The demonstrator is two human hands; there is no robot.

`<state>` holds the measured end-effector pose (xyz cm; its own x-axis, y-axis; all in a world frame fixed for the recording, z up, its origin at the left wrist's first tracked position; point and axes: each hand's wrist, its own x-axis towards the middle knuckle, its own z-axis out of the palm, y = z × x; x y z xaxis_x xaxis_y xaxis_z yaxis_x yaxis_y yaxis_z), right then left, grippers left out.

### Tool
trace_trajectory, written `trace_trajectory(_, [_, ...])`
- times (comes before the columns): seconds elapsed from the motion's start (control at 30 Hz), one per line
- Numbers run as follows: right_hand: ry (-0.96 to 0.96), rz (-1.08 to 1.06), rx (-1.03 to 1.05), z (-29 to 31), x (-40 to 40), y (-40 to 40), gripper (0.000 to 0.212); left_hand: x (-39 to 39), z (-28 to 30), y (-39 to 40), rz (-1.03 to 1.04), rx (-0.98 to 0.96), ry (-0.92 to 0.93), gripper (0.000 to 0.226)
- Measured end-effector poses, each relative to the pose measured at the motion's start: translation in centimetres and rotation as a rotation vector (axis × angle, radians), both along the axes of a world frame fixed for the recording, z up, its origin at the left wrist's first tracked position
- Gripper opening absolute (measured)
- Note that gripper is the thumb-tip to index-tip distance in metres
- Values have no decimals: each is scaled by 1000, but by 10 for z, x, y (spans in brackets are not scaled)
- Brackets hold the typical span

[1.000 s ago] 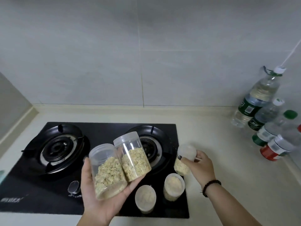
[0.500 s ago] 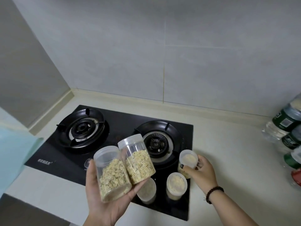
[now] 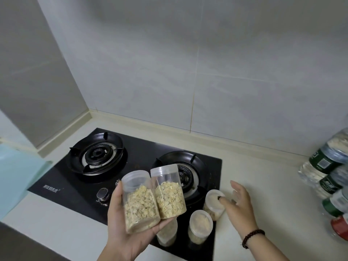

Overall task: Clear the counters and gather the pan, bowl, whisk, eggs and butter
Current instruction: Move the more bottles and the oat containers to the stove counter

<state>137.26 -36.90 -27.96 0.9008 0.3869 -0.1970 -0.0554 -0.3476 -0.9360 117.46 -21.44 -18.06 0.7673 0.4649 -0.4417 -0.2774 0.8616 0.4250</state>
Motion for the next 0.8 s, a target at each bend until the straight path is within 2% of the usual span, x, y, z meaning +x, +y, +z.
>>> trace_trajectory(0.07, [-17, -5, 109, 34, -3, 11, 36, 1, -6, 4, -67, -25, -9, 78])
trace_trajectory(0.17, [12, 204, 216, 84, -21, 35, 19, -1, -12, 5, -121, -36, -3, 77])
trace_trajectory(0.2, [12, 307, 208, 97, -30, 44, 21, -1, -12, 7, -113, -47, 6, 77])
trace_trajectory(0.27, [-6, 462, 143, 111, -45, 57, 43, -4, -9, 10, -156, -57, -25, 78])
trace_trajectory(0.37, [-39, 533, 48, 106, -57, 77, 62, -12, -8, 21, -225, -15, -64, 91])
trace_trajectory(0.47, [-28, 568, -10, 96, -59, 89, 78, -19, -11, 31, -260, 0, -90, 93])
trace_trajectory(0.63, [-34, 572, -1, 88, -60, 100, 81, -24, -18, 43, -173, 9, -20, 85])
trace_trajectory(0.7, [-29, 541, 6, 86, -60, 103, 73, -25, -23, 50, -101, 24, 36, 71])
trace_trajectory(0.8, [-15, 493, 15, 84, -61, 108, 64, -25, -32, 66, -52, 32, 91, 70])
